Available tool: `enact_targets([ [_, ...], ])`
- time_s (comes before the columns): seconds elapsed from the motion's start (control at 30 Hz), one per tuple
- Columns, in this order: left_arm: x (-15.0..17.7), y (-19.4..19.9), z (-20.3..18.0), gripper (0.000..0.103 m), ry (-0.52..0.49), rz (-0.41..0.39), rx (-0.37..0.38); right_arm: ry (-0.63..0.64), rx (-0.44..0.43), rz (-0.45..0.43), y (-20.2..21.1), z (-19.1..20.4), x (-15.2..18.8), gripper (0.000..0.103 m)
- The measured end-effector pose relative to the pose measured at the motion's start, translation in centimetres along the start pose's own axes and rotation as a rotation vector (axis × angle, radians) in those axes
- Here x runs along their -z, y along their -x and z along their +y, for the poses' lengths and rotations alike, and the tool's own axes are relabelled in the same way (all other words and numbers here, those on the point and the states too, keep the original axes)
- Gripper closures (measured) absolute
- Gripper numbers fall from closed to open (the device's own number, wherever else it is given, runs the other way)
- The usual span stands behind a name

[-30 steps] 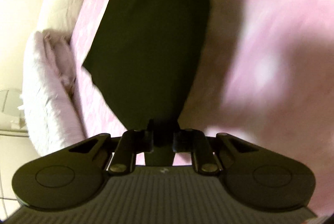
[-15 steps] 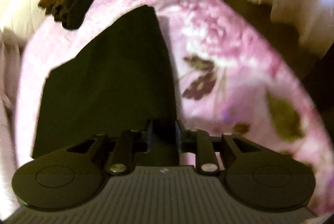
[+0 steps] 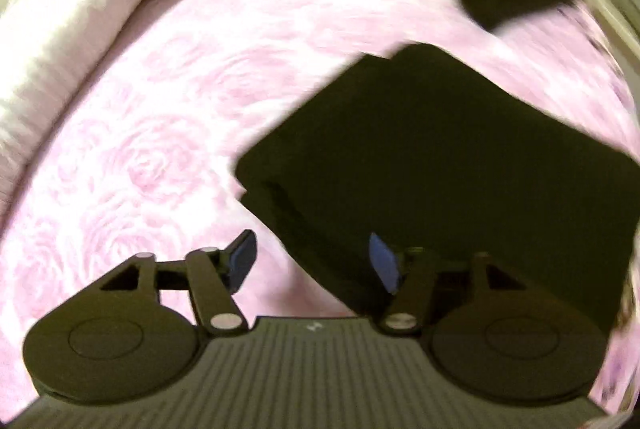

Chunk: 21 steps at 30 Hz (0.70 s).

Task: Fold clothes

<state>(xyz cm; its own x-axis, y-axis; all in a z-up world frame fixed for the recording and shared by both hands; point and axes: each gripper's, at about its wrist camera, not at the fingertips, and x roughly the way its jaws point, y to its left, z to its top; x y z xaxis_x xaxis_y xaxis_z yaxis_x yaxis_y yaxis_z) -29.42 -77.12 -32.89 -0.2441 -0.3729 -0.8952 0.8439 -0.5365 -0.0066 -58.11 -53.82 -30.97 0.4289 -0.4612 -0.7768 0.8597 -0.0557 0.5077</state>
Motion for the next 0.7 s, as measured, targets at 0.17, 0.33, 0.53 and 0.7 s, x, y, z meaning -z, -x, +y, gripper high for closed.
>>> enact_targets([
  [0.17,-1.9,-5.2,3.9,0.038,0.173,0.092,0.147,-0.225,-0.037,-0.078,-1.4,-1.6,1.0,0.026],
  [0.33,-0.9,-6.4,5.0,0.043,0.281,0.071,0.229,-0.437,-0.08,-0.146,-2.9,-3.4,1.3,0.026],
  [0.53,0.7,-4.0,5.4,0.071,0.343,-0.034,0.224,-0.511,-0.051,-0.103,-4.4,-4.5,-1.8,0.08],
  [0.7,3.7,-1.3,3.5,0.075,0.463,-0.071,0.212,-0.249,-0.024,-0.039,-2.9,-5.4,-9.4,0.085],
])
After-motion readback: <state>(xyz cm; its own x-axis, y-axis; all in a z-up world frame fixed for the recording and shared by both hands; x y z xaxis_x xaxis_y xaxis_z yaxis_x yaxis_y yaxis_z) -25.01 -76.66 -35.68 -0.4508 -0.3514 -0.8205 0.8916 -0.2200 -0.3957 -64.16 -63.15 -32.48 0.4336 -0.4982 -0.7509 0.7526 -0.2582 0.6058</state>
